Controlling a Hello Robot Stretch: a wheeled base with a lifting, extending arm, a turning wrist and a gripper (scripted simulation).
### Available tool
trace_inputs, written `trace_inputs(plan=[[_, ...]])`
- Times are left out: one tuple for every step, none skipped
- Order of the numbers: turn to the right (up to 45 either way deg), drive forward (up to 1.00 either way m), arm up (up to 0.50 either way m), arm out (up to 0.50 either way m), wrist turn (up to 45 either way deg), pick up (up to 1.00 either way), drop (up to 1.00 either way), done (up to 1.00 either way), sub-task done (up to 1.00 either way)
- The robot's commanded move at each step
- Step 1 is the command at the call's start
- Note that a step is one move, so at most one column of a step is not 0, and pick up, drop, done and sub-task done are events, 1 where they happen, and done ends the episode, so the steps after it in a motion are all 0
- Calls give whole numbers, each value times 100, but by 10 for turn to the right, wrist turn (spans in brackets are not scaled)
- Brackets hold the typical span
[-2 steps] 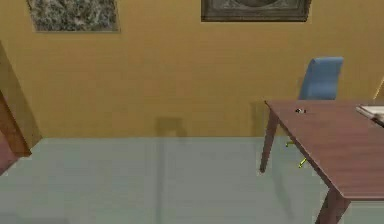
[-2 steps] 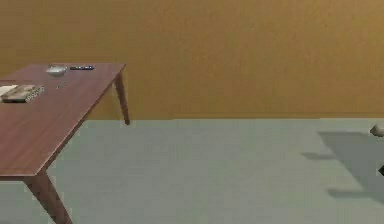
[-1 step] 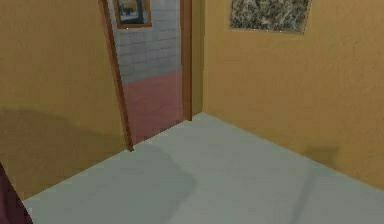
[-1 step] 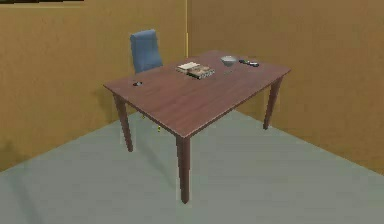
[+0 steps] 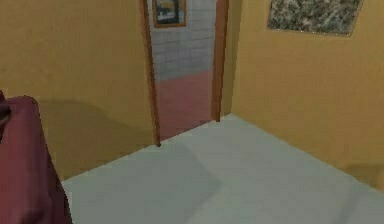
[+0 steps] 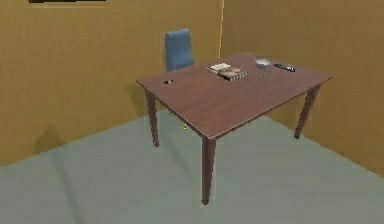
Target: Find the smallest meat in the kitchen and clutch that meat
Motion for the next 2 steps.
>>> trace_inputs(plan=[[0,100,0,0,0,0,0,0,0],[-30,0,0,0,0,0,0,0,0]])
